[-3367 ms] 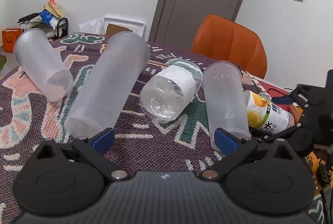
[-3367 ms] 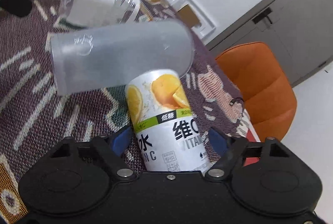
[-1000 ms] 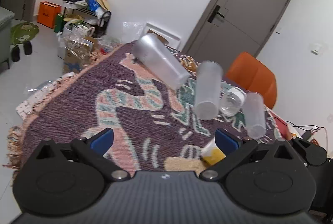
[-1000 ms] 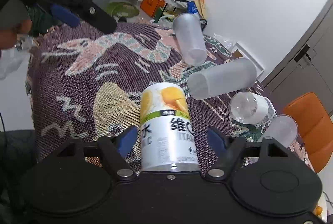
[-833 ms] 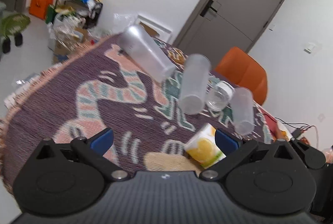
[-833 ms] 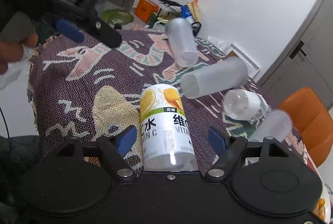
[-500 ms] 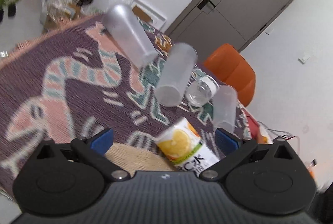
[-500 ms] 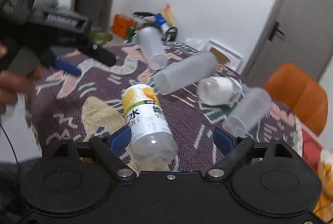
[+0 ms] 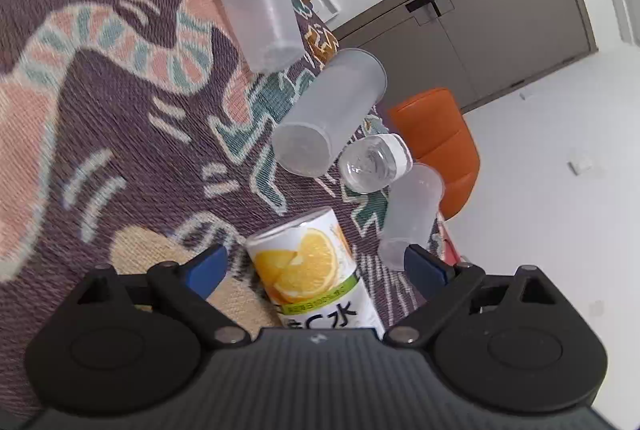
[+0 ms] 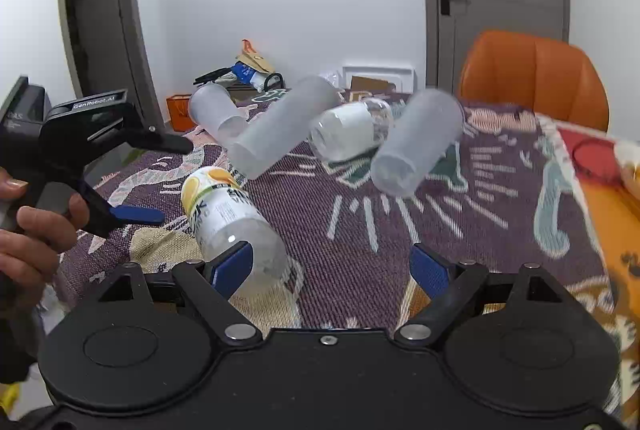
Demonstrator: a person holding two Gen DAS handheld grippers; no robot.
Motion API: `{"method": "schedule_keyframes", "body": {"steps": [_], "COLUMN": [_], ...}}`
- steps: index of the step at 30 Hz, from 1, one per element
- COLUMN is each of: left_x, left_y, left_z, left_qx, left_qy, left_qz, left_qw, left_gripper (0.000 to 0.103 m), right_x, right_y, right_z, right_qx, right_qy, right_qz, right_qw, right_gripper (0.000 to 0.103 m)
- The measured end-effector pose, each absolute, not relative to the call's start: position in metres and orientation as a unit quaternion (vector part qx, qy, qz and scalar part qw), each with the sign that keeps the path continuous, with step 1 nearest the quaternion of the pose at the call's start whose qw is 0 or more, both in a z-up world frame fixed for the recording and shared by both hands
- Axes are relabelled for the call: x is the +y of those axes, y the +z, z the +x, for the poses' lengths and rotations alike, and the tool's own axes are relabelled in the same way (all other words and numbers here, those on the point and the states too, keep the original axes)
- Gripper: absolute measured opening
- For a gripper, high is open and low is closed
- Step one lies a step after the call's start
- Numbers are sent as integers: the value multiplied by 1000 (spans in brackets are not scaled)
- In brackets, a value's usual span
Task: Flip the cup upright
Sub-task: 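Close the left tool on the bottle while the right tool releases it, then rotate the held bottle with the left tool until its cap points up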
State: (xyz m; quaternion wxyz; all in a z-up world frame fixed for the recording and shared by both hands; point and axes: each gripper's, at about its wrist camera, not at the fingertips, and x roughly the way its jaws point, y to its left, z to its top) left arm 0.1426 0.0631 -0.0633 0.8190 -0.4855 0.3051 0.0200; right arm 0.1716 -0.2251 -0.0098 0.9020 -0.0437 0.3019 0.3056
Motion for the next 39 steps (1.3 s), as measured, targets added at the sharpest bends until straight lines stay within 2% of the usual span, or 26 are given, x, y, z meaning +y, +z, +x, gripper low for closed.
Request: {"method": "schedule_keyframes", "body": {"steps": [6,24,27,28,29,39], "left_x": [56,50,52,53,55,55], "left_y": [-73,-89,-90,-91,-93,-78], "left_z": [152,169,166,165,164,151], "left_qx": [299,283,280,279,280,262], "left_qy": [22,61,65,67,69,67], "left_qz": [-511,-560,-565,-567,-569,-533], "left_qw": [806,776,774,772,770,802], "left_gripper": [86,86,80,74,62,61], "right_x": [-240,-250,-251,-252,-252,-252], "right_y": [-20,-32,-33,-33,-32,-19], "right_z": [172,165,161,160,158,137], "right_qx": [308,307,308,308,307,290], "right_qy": [296,296,294,293,292,291], "right_qz": [-20,27,24,25,26,33], "right_qw": [904,904,905,905,905,911], "right_gripper": [86,86,86,86,86,86]}}
